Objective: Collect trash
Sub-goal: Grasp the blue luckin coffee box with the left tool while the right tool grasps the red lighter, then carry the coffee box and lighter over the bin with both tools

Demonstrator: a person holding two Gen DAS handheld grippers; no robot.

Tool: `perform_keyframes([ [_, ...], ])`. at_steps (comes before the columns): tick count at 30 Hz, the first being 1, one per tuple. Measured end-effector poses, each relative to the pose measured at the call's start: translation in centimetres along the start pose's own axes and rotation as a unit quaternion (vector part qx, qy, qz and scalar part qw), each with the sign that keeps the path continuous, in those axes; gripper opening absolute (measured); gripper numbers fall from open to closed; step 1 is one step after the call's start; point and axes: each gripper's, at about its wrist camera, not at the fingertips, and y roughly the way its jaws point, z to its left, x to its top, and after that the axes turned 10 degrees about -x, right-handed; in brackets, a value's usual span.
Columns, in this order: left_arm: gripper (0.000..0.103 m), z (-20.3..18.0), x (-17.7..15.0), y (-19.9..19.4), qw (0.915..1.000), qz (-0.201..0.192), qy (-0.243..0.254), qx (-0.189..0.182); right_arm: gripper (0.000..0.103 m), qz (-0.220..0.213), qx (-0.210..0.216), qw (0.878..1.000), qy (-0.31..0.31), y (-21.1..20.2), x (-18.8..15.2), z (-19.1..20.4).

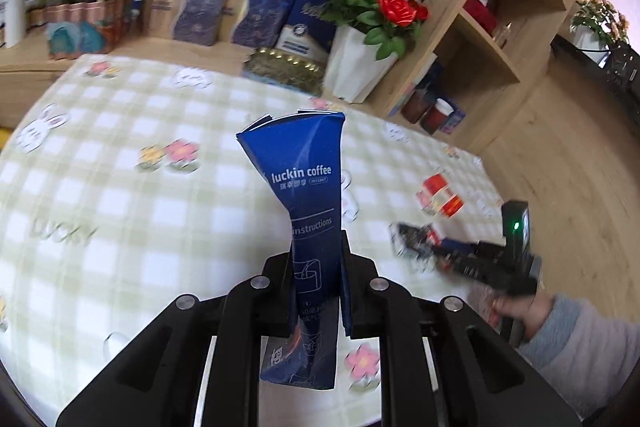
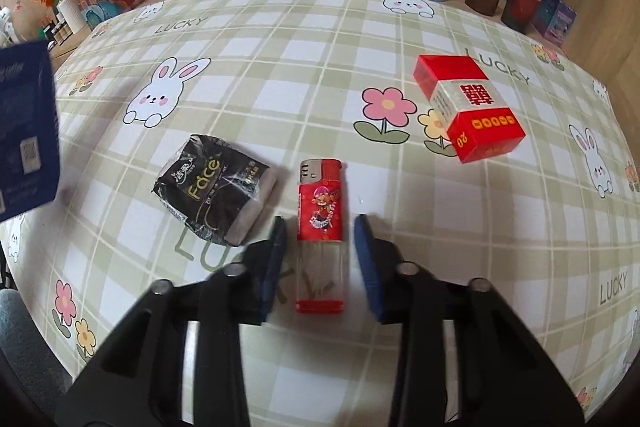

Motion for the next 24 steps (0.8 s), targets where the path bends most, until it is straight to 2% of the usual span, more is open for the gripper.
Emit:
perform_keyframes([
  [5,0.015,-0.1,-2.0,-2.1,1.0,-0.002,-0.007,-0.003,0.026,-0.004,-0.001,1.0,-0.011,-1.2,-1.4,0.8],
  [10,0.015,-1.9,-2.6,-2.4,0.9996,0.001,0.002,-0.026,0.026,-0.019,0.028,0.999,0.033,-4.3,-4.0,0.3],
  [19,0.015,-5.6,-4.6,-2.9,0.9969,0.023,0.016,-0.073,0.026,-0.041,0.044,0.994,0.089,-9.7,-8.6,-0.1],
  [24,0.015,-7.1,-6.2,-3.8,0.9955,0.038,0.025,-0.083,0.026,-0.057,0.054,0.993,0.092,-12.6,-10.6,0.5],
])
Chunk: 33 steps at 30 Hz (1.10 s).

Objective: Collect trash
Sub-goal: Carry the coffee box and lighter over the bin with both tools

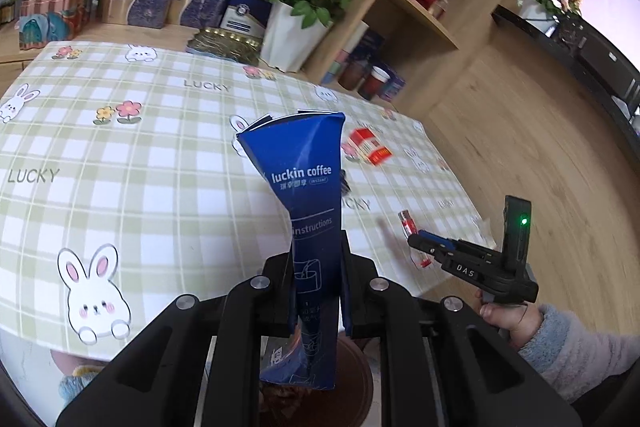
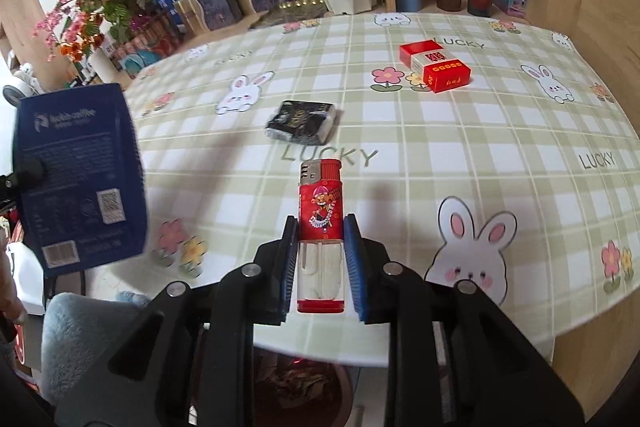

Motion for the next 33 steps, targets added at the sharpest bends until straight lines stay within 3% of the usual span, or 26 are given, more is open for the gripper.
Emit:
perform_keyframes([
  [17,0.015,-5.9,-6.6,-2.8,0.9951,0.052,0.082,-0.019,0.026,-0.063,0.032,0.997,0.007,-8.8,-4.4,1.1],
  [25,0.015,-6.2,-10.8,0.5,0.9844,0.13,0.102,-0.061,0.026,-0.081,0.042,0.996,0.02,-10.4,-4.5,0.3],
  [33,0.016,-4.6,-14.3,4.4,0.9753,0.19,0.096,-0.057,0.026,-0.064,0.05,0.996,0.029,-8.9,-5.1,-0.1],
])
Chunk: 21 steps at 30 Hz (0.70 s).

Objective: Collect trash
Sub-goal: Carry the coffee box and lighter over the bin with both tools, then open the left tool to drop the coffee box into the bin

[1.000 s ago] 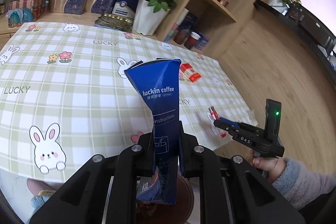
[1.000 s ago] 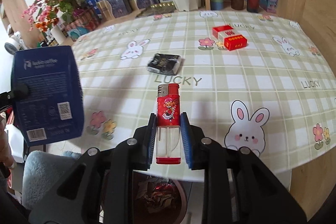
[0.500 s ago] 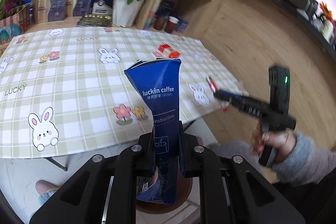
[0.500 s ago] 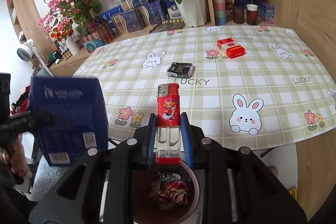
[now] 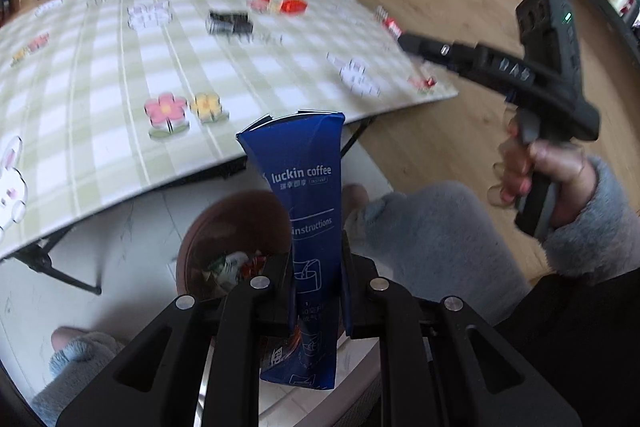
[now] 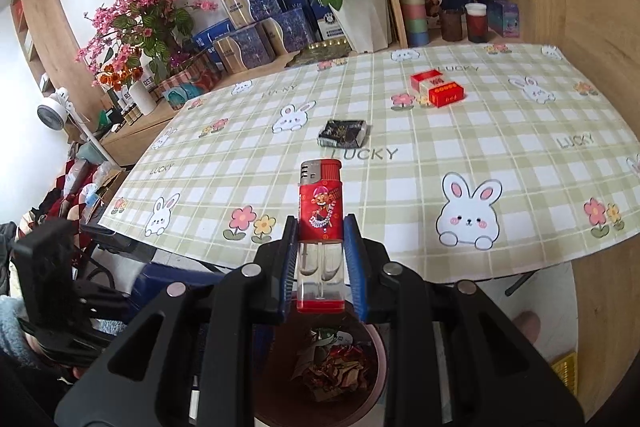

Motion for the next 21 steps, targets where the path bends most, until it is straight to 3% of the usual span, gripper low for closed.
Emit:
perform_keyframes([
  [8,0.016,1.4,-0.6,3.9,0.9991,0.043,0.001,0.007,0.026,0.029,0.001,0.999,0.013,2.4,-1.4,-0.9],
  [20,0.016,1.8,-0.4,6.5,0.9981,0.057,0.016,0.015,0.026,0.037,-0.001,0.999,0.015,3.1,-1.8,-1.2],
  [21,0.024,1.9,-0.3,6.3,0.9982,0.054,0.021,0.015,0.026,0.037,-0.001,0.999,0.014,3.1,-1.9,-1.1],
])
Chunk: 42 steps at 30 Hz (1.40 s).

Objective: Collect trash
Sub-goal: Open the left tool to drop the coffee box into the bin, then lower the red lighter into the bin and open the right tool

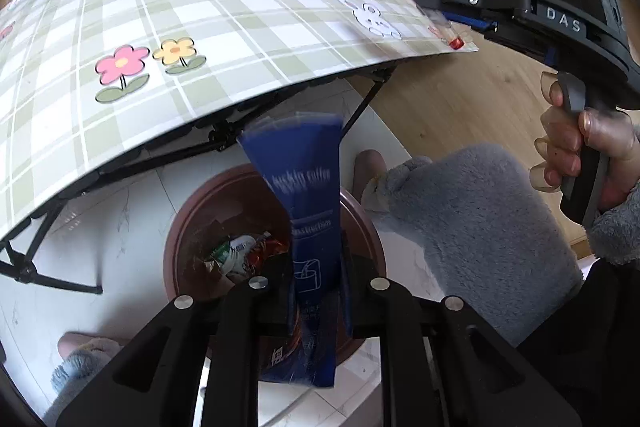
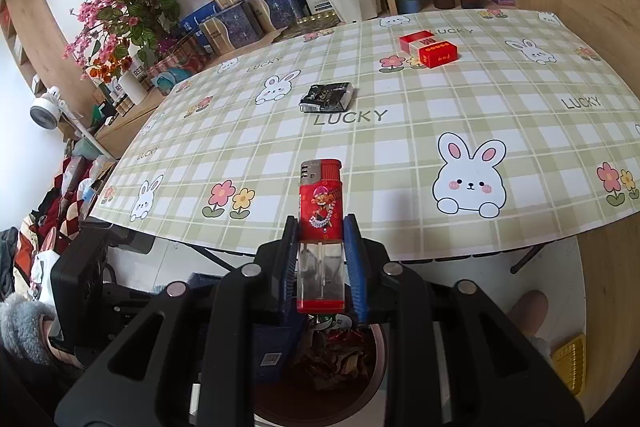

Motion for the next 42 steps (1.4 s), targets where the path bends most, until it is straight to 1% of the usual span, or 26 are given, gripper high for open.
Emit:
perform_keyframes([
  [1,0.041,0.0,0.0,-0.2,1.0,-0.001,0.001,-0.001,0.026,0.001,0.001,1.0,0.0,0.1,0.0,0.0],
  [2,0.048,0.0,0.2,-0.4,1.0,-0.003,0.002,-0.001,0.026,0.001,0.003,1.0,0.001,0.2,-0.1,0.0],
  [3,0.051,0.0,0.5,-0.5,1.0,-0.005,0.004,0.002,0.026,0.003,0.005,1.0,0.002,0.4,-0.2,0.0],
  [4,0.051,-0.1,0.8,-0.9,0.9999,-0.008,0.006,0.005,0.026,0.005,0.007,1.0,0.003,0.4,-0.2,-0.1],
  [5,0.051,-0.3,1.2,-1.7,0.9997,-0.022,0.006,0.01,0.026,0.006,0.008,1.0,0.003,0.5,-0.3,-0.1],
  [6,0.053,-0.3,1.4,-2.2,0.9994,-0.031,0.003,0.012,0.026,0.007,0.009,1.0,0.003,0.5,-0.3,-0.1],
  [8,0.059,0.0,2.1,-4.2,0.9976,-0.065,-0.014,0.018,0.026,0.01,0.013,1.0,0.002,0.6,-0.5,0.0],
  [9,0.065,0.1,2.4,-5.6,0.9956,-0.086,-0.02,0.029,0.026,0.012,0.015,1.0,0.0,0.7,-0.7,0.1],
  [11,0.069,0.2,2.6,-7.6,0.9919,-0.115,-0.027,0.047,0.026,0.015,0.017,1.0,-0.002,0.8,-0.9,0.3],
  [12,0.074,0.2,2.8,-8.3,0.9904,-0.124,-0.029,0.053,0.026,0.016,0.019,1.0,-0.003,0.9,-1.0,0.4],
  [13,0.081,0.1,2.9,-9.4,0.9875,-0.14,-0.031,0.067,0.026,0.019,0.02,1.0,-0.004,1.0,-1.2,0.6],
  [14,0.084,0.1,2.8,-10.5,0.9838,-0.156,-0.032,0.083,0.026,0.022,0.022,1.0,-0.006,1.1,-1.3,0.8],
  [15,0.09,0.1,2.7,-11.4,0.9802,-0.17,-0.034,0.096,0.026,0.025,0.023,0.999,-0.008,1.2,-1.5,1.0],
  [16,0.094,0.0,2.8,-12.1,0.9773,-0.18,-0.036,0.106,0.026,0.03,0.024,0.999,-0.012,1.4,-1.8,1.4],
  [19,0.097,-0.1,2.8,-13.6,0.9678,-0.204,-0.046,0.14,0.026,0.042,0.028,0.998,-0.023,1.9,-2.6,2.3],
  [23,0.097,0.4,2.5,-15.3,0.956,-0.234,-0.055,0.168,0.026,0.066,0.03,0.996,-0.044,2.7,-3.8,3.5],
  [24,0.097,0.4,2.4,-15.5,0.9524,-0.243,-0.056,0.176,0.026,0.078,0.028,0.995,-0.051,3.1,-4.2,3.8],
  [25,0.097,0.3,2.0,-16.2,0.946,-0.256,-0.055,0.19,0.026,0.088,0.025,0.994,-0.055,3.4,-4.6,3.9],
  [26,0.097,0.2,1.9,-16.5,0.9424,-0.265,-0.053,0.198,0.026,0.099,0.021,0.993,-0.059,3.8,-5.1,4.1],
  [28,0.097,0.1,1.8,-17.1,0.9384,-0.275,-0.049,0.204,0.026,0.125,0.011,0.99,-0.065,4.8,-6.0,4.2],
  [31,0.097,0.3,1.6,-17.5,0.9361,-0.278,-0.052,0.209,0.026,0.155,0.003,0.986,-0.069,5.9,-7.0,4.2],
  [36,0.097,1.0,1.3,-17.7,0.9348,-0.28,-0.07,0.207,0.026,0.191,-0.004,0.978,-0.078,7.2,-8.4,4.1],
  [42,0.097,1.5,1.1,-17.3,0.9351,-0.274,-0.081,0.21,0.026,0.218,-0.006,0.973,-0.069,8.0,-9.5,3.5],
])
